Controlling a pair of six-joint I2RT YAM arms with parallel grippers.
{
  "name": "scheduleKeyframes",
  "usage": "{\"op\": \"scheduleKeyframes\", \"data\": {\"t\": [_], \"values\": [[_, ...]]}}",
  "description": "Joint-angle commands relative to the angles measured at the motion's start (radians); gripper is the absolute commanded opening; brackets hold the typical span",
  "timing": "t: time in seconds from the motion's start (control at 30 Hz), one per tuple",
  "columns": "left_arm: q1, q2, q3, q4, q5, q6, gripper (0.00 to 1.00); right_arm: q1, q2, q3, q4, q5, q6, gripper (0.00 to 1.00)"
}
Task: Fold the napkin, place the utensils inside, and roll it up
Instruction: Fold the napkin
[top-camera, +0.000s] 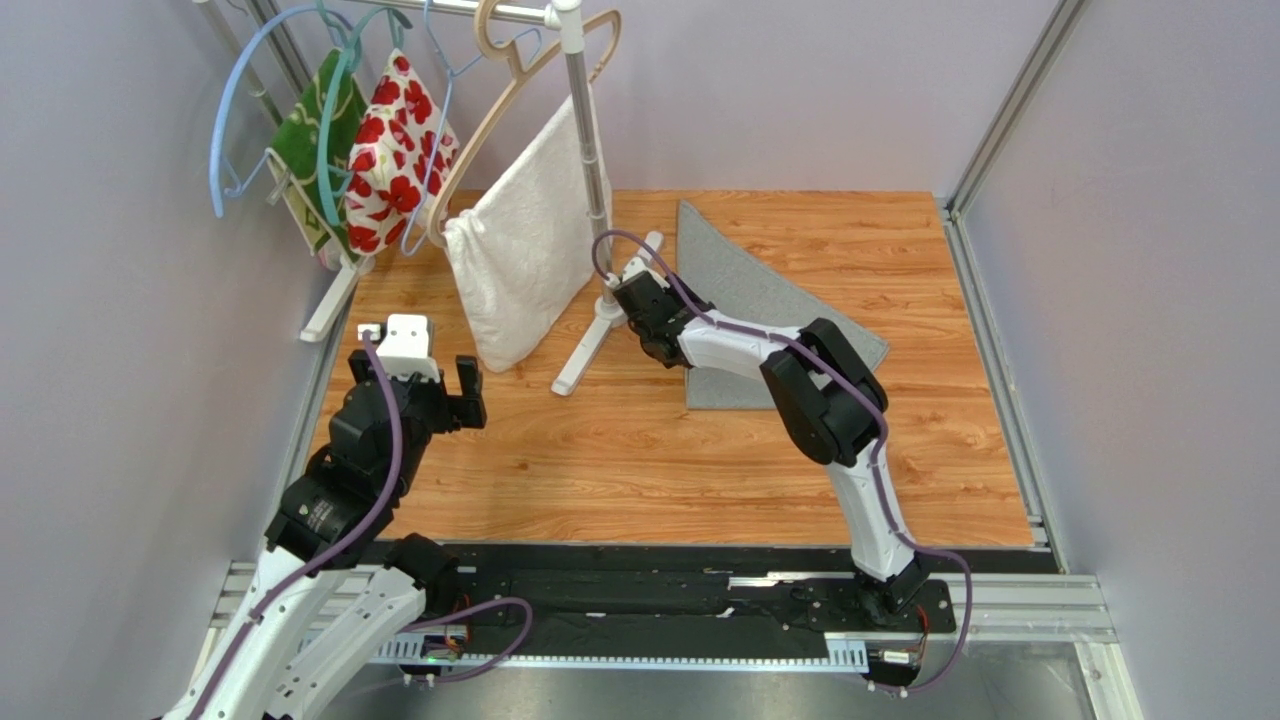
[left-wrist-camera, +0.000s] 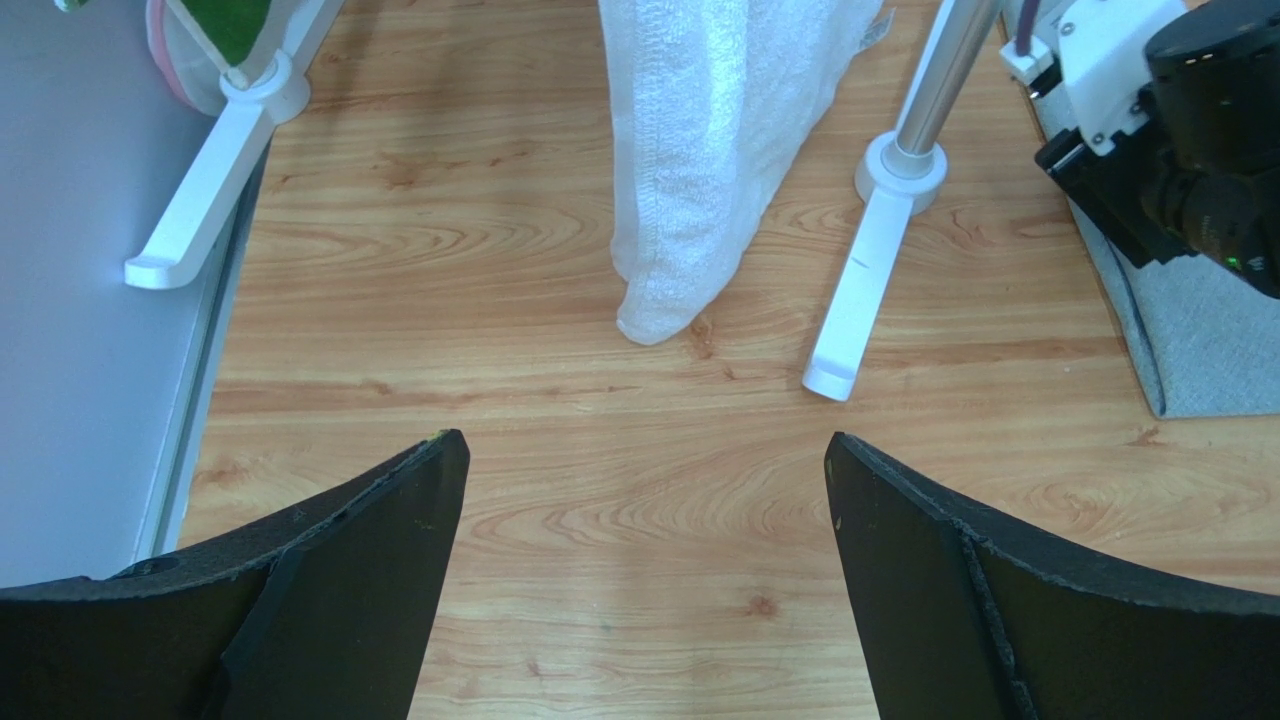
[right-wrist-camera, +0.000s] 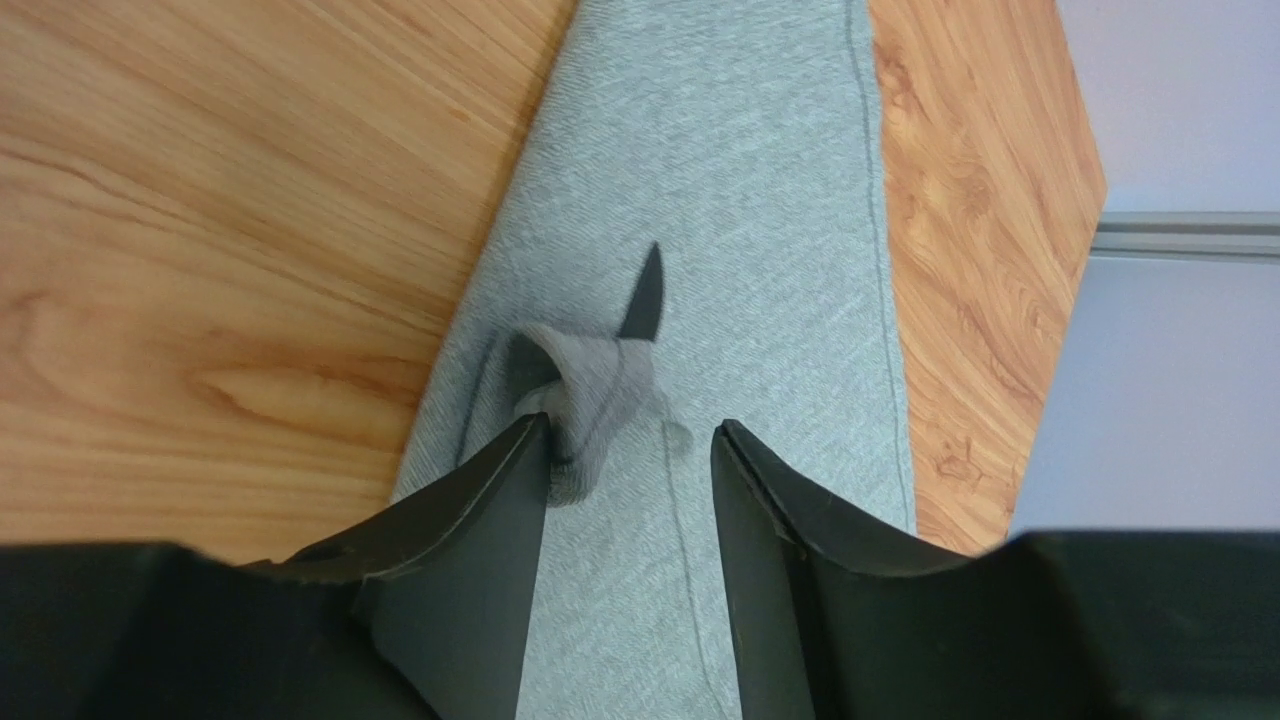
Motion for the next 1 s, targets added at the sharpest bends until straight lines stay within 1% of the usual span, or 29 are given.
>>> {"op": "scheduleKeyframes", "data": {"t": [0.0, 0.07, 0.17, 0.2, 0.27, 0.4, 0.47, 0.63, 0.77, 0.97], "values": [[-0.001, 0.005, -0.002, 0.01, -0.007, 0.004, 0.98, 0.001, -0.169, -0.055, 0.122, 0.012, 0.039, 0.5], [-0.001, 0.002, -0.004, 0.011, -0.004, 0.004, 0.98, 0.001, -0.237, -0.091, 0.125, -0.003, 0.057, 0.52], [-0.001, 0.004, -0.001, 0.011, -0.003, 0.004, 0.98, -0.001, -0.319, -0.13, 0.101, -0.051, 0.108, 0.53], [-0.001, 0.002, -0.001, 0.011, -0.001, 0.004, 0.98, 0.001, -0.372, -0.135, 0.084, -0.083, 0.123, 0.53], [-0.001, 0.002, -0.002, 0.011, 0.0, 0.004, 0.98, 0.002, -0.416, -0.147, 0.004, -0.112, 0.197, 0.53], [-0.001, 0.002, -0.002, 0.013, -0.004, 0.004, 0.98, 0.007, -0.491, -0.19, -0.12, -0.271, 0.356, 0.51], [-0.001, 0.007, -0.002, 0.013, -0.001, 0.004, 0.98, 0.022, -0.495, -0.217, -0.185, -0.328, 0.432, 0.47], [-0.001, 0.011, -0.002, 0.013, 0.014, 0.003, 0.98, 0.066, -0.479, -0.274, -0.237, -0.402, 0.55, 0.4], [-0.001, 0.014, -0.004, 0.015, 0.023, 0.003, 0.98, 0.093, -0.447, -0.303, -0.226, -0.443, 0.608, 0.39], [-0.001, 0.02, -0.004, 0.013, 0.037, 0.0, 0.98, 0.12, -0.347, -0.276, -0.229, -0.414, 0.639, 0.39]]}}
